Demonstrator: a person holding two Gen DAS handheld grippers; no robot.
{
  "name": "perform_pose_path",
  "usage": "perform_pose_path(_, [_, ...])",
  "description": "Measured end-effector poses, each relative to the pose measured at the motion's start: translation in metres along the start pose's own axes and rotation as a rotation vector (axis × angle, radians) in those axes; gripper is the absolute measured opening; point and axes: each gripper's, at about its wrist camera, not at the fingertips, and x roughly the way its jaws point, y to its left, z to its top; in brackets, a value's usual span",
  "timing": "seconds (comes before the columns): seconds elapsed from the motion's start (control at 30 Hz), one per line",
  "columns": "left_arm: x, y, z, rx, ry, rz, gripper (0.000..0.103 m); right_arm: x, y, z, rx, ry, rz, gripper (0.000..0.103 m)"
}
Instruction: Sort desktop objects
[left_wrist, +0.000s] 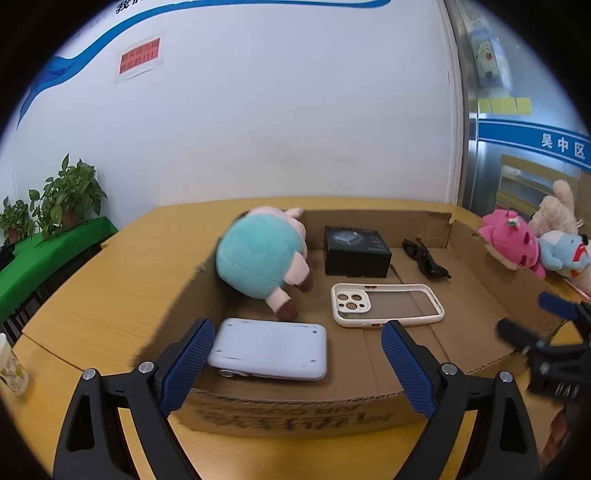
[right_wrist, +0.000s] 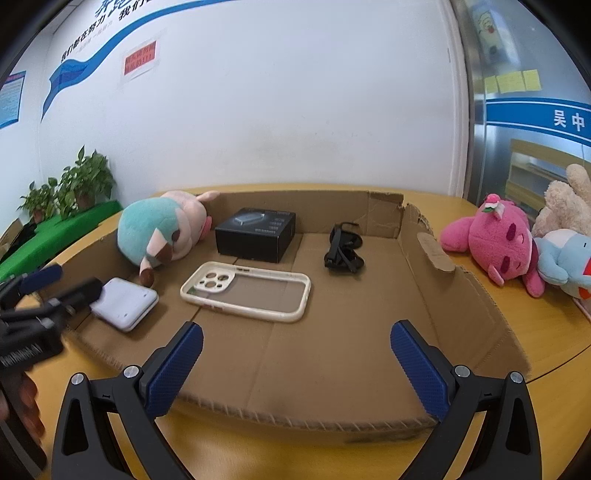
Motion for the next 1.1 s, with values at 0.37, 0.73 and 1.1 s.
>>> perform_pose_path(0.37, [0.019, 0.153, -0.044, -0.137, 0.31, 0.236, 0.092, -0.059, -0.196, -0.024, 0.21, 0.161, -0.295, 0.103])
perform_pose_path(0.73, [0.063, 0.195, -0.063, -0.153, 0.446, 0.238, 0.093, -0.007, -0.27, -0.076, 0.274, 0.427, -0.307, 0.103])
perform_pose_path(1.1, [0.067, 0.202, -0.064, -0.233, 0.456, 0.254, 0.103, 0.006, -0.286, -0.066, 0.266, 0.402, -0.297, 0.103])
